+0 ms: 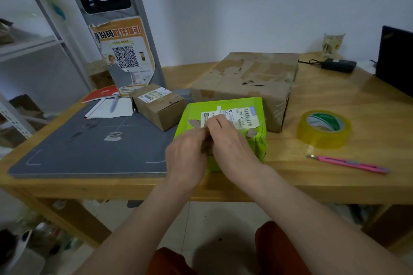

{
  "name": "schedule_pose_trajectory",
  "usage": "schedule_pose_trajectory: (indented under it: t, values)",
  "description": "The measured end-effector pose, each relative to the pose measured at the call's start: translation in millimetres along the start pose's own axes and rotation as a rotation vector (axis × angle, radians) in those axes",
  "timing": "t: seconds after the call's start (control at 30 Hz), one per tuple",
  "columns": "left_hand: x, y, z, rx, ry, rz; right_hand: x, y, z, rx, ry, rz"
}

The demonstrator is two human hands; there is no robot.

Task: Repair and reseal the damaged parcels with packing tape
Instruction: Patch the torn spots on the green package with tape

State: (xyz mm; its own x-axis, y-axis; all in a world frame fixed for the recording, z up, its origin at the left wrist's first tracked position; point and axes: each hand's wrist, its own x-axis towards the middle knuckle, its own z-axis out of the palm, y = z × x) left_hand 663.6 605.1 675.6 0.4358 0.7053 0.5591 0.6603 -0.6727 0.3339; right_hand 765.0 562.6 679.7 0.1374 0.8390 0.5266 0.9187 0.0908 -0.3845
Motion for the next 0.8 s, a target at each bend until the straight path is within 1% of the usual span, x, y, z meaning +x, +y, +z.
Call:
schedule_pose_trajectory:
  t: [0.03,0.1,0.17,0.2,0.27,0.37,0.43,0.5,0.57,0.63,0.7,0.8]
  values:
    - [1.0,-3.0,1.8,-0.071,-0.008,-0.024,0.1,-0.5,0.1,-0.002,-0.003,0.007]
    - [2.8,-3.2,3.3,-0.159,-0.016,-0.006,0.1,-2.9,-1.9,-0.020,-0.007,0.008]
    - [-0.3,1.1,4.7,-0.137,-0.006,0.034,-3.6,-4.7,-7.7,-0.031,-0.019,-0.021]
    - [-4.7,4.7,5.5,-0.124,0.019,0.059,-7.2,-4.6,-12.3,-0.018,-0.016,-0.041]
    - [-18.1,14.5,7.2,-0.166,0.130,0.131,-16.7,-4.1,-25.9,0.035,0.032,-0.081]
    - [-41.3,32.9,12.1,-0.293,0.288,0.282,-38.0,4.5,-42.5,0.074,0.173,-0.136]
    - [-51.4,42.6,17.2,-0.350,0.342,0.367,-56.5,15.2,-49.2,0.067,0.240,-0.135]
    - [-55.0,52.0,23.8,-0.376,0.360,0.404,-74.2,30.1,-54.4,0.053,0.280,-0.104]
    - [-55.9,63.3,34.5,-0.453,0.299,0.435,-89.0,48.7,-59.1,0.046,0.294,-0.050]
    - [-56.5,77.4,48.5,-0.536,0.171,0.451,-100.2,70.9,-63.1,0.041,0.321,0.027]
    - [-54.8,90.5,67.2,-0.572,0.044,0.376,-107.8,94.7,-66.8,0.028,0.347,0.117]
    - [-43.4,108.5,99.8,-0.528,-0.122,0.191,-114.7,130.5,-74.5,0.006,0.340,0.260]
